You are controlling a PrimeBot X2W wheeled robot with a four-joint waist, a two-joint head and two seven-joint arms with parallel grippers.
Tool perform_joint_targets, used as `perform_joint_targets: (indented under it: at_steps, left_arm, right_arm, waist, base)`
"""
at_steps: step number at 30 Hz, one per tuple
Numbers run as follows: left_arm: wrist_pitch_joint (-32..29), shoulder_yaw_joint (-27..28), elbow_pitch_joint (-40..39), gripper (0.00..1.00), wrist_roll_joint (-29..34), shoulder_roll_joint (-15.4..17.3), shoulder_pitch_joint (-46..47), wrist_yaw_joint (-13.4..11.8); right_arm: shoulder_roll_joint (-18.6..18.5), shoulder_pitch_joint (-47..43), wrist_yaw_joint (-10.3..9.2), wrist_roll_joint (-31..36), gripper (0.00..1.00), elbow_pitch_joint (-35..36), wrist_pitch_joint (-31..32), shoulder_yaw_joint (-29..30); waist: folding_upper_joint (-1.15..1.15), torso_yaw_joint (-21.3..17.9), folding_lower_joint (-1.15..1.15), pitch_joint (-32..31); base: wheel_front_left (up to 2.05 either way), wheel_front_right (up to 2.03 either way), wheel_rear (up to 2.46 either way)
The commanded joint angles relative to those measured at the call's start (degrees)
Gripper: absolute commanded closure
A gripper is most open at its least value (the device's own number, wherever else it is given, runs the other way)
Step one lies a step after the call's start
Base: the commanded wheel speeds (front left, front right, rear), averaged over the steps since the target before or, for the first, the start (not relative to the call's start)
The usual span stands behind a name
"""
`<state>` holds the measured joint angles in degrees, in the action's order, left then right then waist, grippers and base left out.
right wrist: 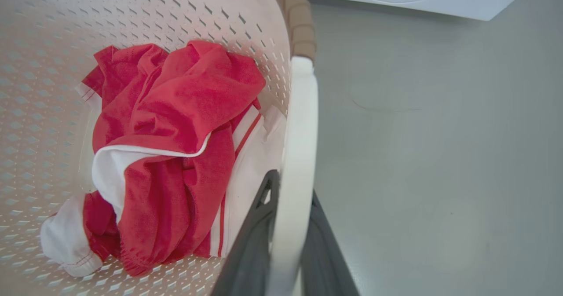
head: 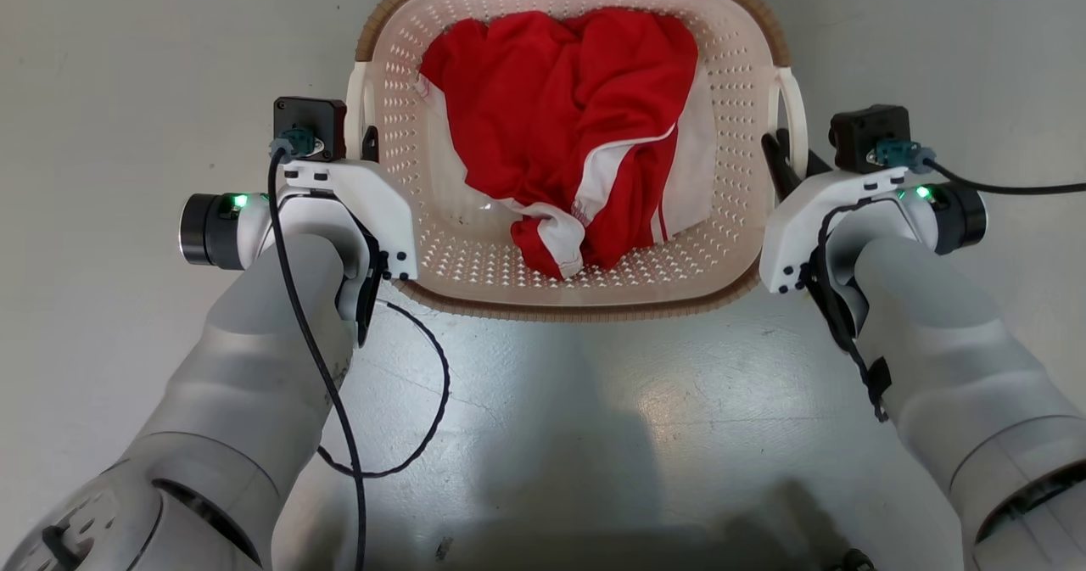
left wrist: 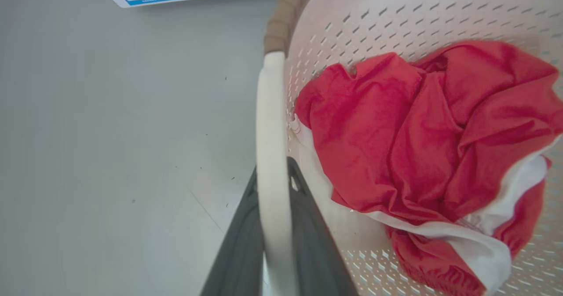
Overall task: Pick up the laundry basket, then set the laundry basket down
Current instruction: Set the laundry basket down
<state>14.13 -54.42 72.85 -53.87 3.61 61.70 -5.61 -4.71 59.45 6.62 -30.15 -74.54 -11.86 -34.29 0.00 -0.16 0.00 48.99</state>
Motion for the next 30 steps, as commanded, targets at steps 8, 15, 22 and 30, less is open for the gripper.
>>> perform_joint_targets:
  at_steps: [8,15,22,30]
  left_arm:
    - [0.8,1.5,-0.9,1.00,1.2,0.5,1.8,0.2]
    - [0.9,1.8,-0.8,1.00,2.0,0.5,1.4,0.3]
    - [0.9,1.9,-0.5,1.00,2.4,0.3,1.1,0.3]
    - [0.8,2.6,0.2,0.00,1.8,0.1,1.6,-2.0]
  right_arm:
    - [1.7,-1.5,0.87,3.8,1.00,0.6,-0.6,1.8]
    - [1.8,-2.0,0.87,5.9,1.00,0.6,-0.2,4.1]
    - [1.8,-2.3,0.87,6.6,1.00,0.6,0.0,5.3]
    - [1.8,-1.8,0.87,9.8,0.00,0.6,-0.2,9.9]
  waist:
    - [0.00,-0.2,0.00,0.5]
    - [0.00,-0.4,0.00,0.4]
    - [0.00,-0.4,0.00,0.6]
    - [0.00,-0.6,0.00,1.9]
  base:
    - [0.00,0.00,0.00]
    - [0.00,0.00,0.00]
    - [0.00,0.00,0.00]
    - [0.00,0.00,0.00]
